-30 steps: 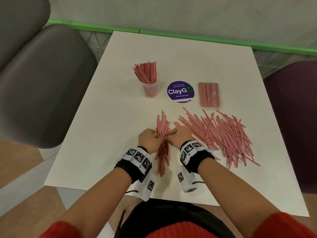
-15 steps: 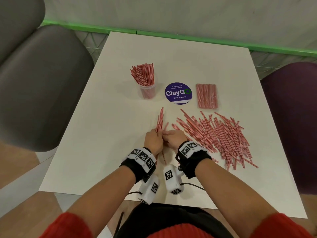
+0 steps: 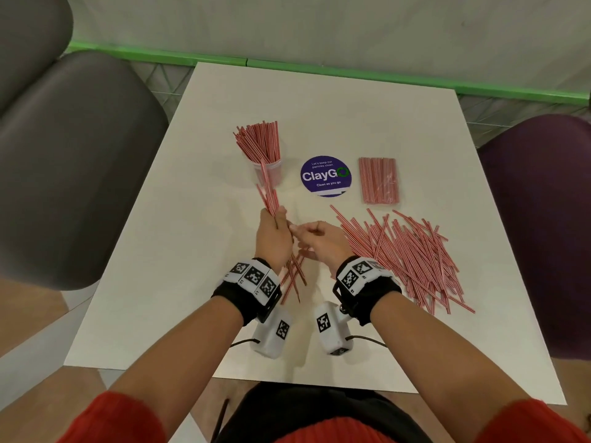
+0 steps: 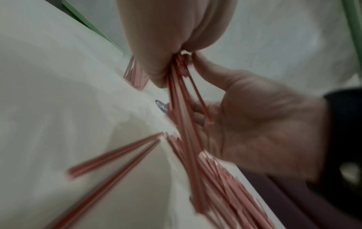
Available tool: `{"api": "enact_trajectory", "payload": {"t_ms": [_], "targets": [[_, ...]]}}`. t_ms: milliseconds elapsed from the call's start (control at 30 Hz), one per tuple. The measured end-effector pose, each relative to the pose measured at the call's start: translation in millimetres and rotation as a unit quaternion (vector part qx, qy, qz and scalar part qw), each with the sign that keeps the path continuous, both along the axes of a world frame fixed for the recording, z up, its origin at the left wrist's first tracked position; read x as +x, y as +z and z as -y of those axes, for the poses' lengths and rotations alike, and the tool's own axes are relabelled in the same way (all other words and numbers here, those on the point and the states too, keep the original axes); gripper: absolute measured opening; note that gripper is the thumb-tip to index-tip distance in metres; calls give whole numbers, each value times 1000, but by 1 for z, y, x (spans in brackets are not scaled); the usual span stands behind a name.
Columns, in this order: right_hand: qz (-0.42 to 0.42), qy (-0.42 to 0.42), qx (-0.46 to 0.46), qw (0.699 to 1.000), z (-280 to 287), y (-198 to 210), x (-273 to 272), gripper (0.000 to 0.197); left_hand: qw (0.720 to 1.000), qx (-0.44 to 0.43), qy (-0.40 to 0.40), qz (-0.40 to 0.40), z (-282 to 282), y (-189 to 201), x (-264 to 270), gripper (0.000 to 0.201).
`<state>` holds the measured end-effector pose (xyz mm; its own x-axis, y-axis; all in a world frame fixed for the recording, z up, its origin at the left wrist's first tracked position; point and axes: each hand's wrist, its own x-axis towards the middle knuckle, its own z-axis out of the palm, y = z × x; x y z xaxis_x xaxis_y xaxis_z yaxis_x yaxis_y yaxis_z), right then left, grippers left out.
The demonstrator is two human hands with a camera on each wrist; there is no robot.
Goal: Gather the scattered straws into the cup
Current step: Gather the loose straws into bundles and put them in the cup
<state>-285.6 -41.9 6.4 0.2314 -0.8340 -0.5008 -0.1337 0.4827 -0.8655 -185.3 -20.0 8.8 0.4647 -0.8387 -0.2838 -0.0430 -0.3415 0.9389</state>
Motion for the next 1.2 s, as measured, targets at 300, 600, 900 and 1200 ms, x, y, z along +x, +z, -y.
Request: {"api": "enact_trajectory", "payload": {"t_ms": [300, 600, 900, 1200], "targets": [[108, 13, 177, 978, -6, 22, 19, 56, 986, -120, 86, -75, 16, 36, 5, 17], [144, 58, 111, 982, 5, 33, 21, 40, 986, -95, 59, -120, 11, 45, 7, 8], [53, 161, -5, 986, 7, 45, 25, 39, 990, -76, -3, -117, 3, 43, 9, 19], [-2, 204, -70, 976, 7, 44, 23, 33, 973, -128, 52, -185, 20, 58, 31, 28]]}}
